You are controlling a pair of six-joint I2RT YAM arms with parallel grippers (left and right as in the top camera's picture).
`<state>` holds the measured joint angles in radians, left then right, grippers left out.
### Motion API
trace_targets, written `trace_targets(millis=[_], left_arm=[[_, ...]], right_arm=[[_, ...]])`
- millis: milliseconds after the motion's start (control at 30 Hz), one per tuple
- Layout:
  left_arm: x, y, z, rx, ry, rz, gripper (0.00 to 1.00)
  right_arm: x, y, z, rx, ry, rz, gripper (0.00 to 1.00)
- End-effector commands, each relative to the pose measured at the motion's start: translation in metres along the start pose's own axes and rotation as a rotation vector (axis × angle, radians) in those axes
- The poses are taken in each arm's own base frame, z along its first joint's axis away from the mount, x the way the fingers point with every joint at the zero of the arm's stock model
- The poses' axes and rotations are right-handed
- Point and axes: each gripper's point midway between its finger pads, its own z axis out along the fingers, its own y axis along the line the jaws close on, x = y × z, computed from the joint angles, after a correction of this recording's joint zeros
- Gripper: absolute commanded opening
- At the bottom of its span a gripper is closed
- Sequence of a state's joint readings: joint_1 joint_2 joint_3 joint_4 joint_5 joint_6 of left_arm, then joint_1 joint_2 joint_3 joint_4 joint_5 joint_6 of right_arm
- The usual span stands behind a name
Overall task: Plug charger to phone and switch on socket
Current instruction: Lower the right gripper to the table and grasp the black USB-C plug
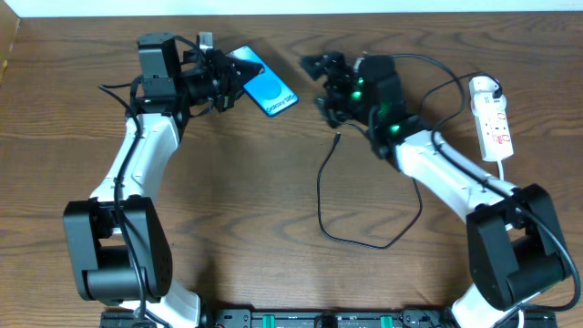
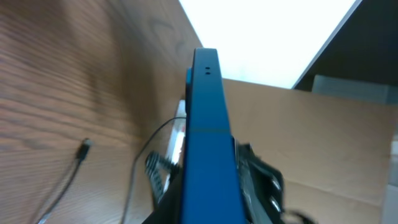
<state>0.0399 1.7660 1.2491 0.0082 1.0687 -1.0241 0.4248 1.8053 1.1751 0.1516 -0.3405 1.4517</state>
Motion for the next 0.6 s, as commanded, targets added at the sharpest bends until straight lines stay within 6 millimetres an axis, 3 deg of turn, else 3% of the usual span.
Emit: trace_targets(millis=[0,267,400,567], left_arm=[[0.01,-0.016,-0.01,0.052,0.057,0.187,0.07],[0.016,-0.016,-0.015,0.072,0.096,0.219,0.07],[0.004,-0.013,-0.027,0.072,0.062,0.209,0.07],[-0.02,-0.006,-0.055,0.072,-0.014,0.185,0.07]], right_arm=[[-0.015,-0.012,-0.011,0.065,-0.016,-0.203,0.99],[-0.022,-0.097,-0.039,0.392,0.084,-0.341,0.98],[-0.008,-0.094,-0.042,0.328,0.226,-0.567,0.72],[-0.002,-0.093,-0.047,0.34,0.274,-0.588,0.68]])
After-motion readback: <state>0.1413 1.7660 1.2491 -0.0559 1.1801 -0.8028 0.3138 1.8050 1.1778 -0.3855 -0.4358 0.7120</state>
